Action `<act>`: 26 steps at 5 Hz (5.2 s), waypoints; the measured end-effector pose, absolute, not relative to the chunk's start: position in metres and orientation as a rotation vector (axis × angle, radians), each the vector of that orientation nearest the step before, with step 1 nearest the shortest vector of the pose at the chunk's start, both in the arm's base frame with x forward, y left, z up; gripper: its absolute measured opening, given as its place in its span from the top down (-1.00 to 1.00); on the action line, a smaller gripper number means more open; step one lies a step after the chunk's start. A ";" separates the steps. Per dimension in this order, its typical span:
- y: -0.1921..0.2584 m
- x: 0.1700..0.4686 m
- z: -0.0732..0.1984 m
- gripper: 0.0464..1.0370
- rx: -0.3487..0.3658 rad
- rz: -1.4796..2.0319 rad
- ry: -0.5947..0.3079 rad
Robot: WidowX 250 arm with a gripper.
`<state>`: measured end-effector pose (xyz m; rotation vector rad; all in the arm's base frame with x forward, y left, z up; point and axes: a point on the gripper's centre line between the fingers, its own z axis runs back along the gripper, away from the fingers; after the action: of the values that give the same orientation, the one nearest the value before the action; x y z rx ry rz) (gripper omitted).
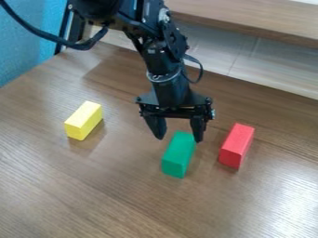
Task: Place the green cuboid on top of the yellow one
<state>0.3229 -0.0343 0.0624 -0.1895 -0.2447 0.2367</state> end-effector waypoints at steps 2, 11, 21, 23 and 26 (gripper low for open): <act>-0.049 0.313 0.046 -0.93 -0.143 0.200 -0.183; 0.064 0.290 0.085 -0.12 -0.067 0.470 -0.094; 0.122 0.278 0.059 -0.92 -0.002 0.574 -0.115; 0.113 0.284 0.100 -0.92 -0.024 0.562 -0.195; 0.074 0.304 0.128 -0.92 -0.012 0.417 -0.237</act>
<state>0.3041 0.0738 0.1277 -0.0118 -0.2372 0.4167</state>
